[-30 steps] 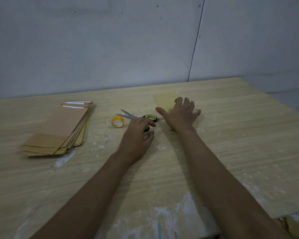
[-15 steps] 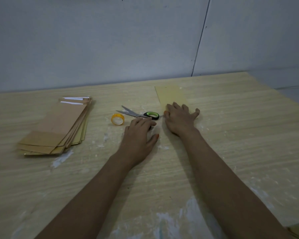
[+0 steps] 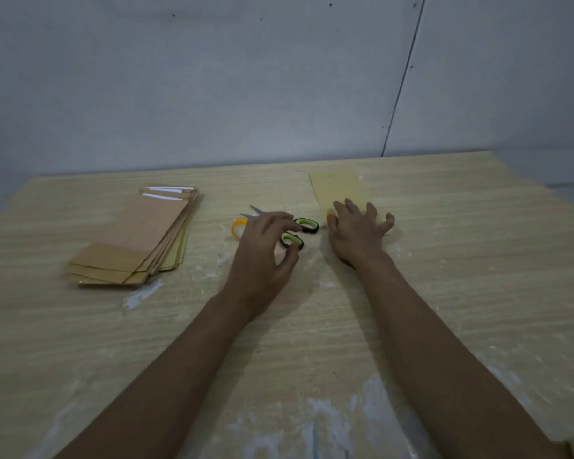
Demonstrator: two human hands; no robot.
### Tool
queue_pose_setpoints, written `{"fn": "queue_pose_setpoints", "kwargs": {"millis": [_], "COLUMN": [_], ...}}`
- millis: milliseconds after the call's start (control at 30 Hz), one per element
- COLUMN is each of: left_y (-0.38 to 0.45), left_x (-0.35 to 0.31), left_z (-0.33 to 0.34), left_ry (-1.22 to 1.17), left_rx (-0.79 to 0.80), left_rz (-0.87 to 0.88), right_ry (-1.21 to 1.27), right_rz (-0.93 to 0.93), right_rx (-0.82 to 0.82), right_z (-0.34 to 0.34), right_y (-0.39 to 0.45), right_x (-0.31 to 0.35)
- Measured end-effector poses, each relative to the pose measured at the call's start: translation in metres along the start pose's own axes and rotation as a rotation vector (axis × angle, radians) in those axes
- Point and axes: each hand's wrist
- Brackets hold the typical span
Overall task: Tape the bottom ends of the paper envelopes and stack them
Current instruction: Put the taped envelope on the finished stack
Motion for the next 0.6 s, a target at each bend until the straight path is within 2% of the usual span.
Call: {"fn": "queue_pose_setpoints", "kwargs": {"millis": [133, 233, 300, 400, 500, 600], "left_y": [0.001, -0.003, -0.008, -0.016, -0.021, -0.027], "left_x": [0.008, 0.029, 0.047, 0.068, 0.076, 0.084], "left_z": [-0.028, -0.052, -0.068, -0.087, -0.1, -0.104], "left_ry": [0.016, 0.098, 0.178, 0.296, 0.371, 0.514], "left_rx": [-0.159, -0.213, -0.217, -0.224, -0.237, -0.156], "left_rz": [0.044, -0.004, -0.071, -0.22, -0.466, -0.644], "right_ry": [0.13, 0.172, 0.202, 0.242, 0.363, 0.383], "right_rz": [-0.061, -0.199, -0.303, -0.494, -0.705, -0.795], "right_rx": [-0.254, -0.419, -0.457, -0.401, -0.264, -0.117], "right_z": [0.0, 0.002, 0.004, 0.005, 0.005, 0.008], "right_y": [-0.009, -0.02, -0.028, -0.042, -0.055, -0.064], "right_x": [0.008, 0.021, 0.032, 0.05, 0.062, 0.071]}}
Point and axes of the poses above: each hand's wrist, its own y-axis towards the middle knuckle, its own z-axis out of the palm, x = y × z, and after that the axes turned 1 degree about z, right-handed
